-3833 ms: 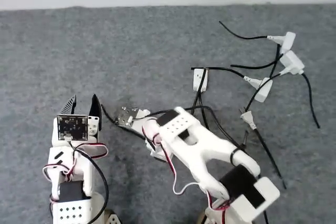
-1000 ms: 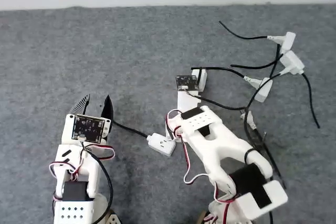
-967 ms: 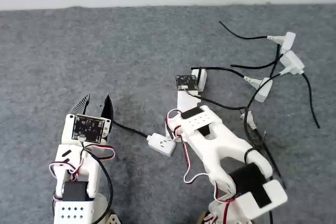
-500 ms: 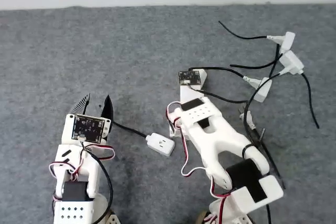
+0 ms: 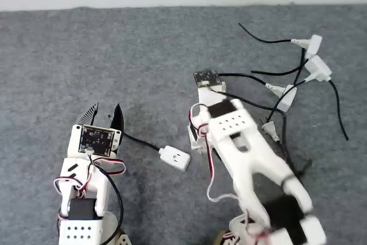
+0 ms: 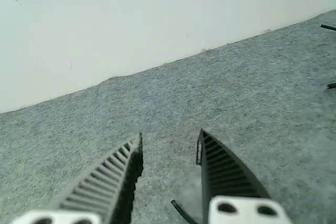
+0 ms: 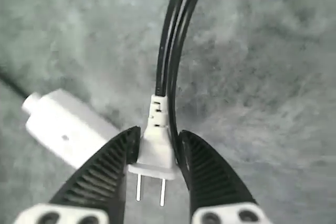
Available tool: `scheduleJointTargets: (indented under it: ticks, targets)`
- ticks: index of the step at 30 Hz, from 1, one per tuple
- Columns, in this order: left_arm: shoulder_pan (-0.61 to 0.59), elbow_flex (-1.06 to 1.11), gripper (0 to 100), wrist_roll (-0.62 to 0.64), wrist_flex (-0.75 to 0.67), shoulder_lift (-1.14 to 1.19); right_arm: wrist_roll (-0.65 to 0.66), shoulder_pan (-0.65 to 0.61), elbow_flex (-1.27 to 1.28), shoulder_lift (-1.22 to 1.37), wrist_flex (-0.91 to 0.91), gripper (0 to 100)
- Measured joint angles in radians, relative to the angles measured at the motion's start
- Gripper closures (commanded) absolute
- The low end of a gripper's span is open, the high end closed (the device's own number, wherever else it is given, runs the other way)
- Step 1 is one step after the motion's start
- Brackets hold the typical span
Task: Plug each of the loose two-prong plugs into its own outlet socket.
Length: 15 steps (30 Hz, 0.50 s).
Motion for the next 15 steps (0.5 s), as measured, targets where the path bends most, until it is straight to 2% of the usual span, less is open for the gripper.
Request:
scheduleJointTargets:
  ticks: [8, 15]
  targets:
    - [0.0, 0.0, 84, 0.0, 0.0, 0.0, 0.301, 0.034, 0.0, -0.393, 0.104, 99.1]
    - [0.0, 0.0, 84, 0.0, 0.0, 0.0, 0.371, 0.103, 0.0, -0.644, 0.143, 99.1]
